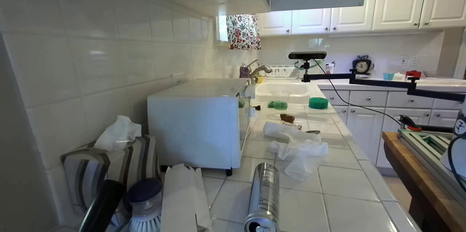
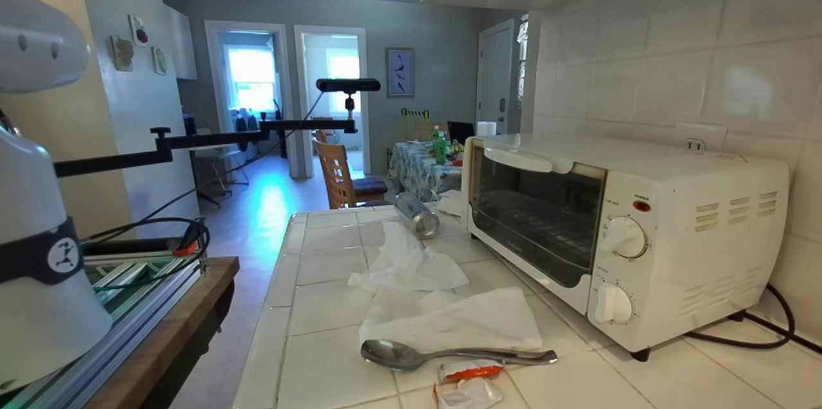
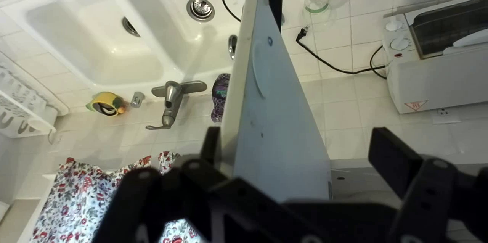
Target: Close the open cabinet door
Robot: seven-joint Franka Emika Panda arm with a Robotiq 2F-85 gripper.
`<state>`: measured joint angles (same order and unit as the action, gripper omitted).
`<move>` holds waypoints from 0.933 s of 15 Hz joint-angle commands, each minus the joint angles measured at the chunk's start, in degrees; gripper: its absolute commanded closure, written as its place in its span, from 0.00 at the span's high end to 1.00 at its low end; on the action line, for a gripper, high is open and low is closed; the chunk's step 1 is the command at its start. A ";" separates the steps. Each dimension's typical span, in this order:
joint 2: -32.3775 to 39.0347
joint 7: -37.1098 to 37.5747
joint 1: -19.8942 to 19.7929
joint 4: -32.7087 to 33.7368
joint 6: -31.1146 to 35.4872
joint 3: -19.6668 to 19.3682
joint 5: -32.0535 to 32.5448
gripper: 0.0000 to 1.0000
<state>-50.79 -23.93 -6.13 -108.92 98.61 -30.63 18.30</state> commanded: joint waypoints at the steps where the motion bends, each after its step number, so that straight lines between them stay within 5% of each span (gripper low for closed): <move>1: -0.30 -3.14 0.18 2.00 -3.52 0.03 -1.48 1.00; 7: -0.83 -2.98 -0.08 2.67 -2.62 -1.34 -0.42 1.00; 14: 1.49 -8.28 5.36 3.15 1.13 -5.94 -2.79 1.00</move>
<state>-50.27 -27.54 -3.18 -107.35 99.46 -34.51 17.65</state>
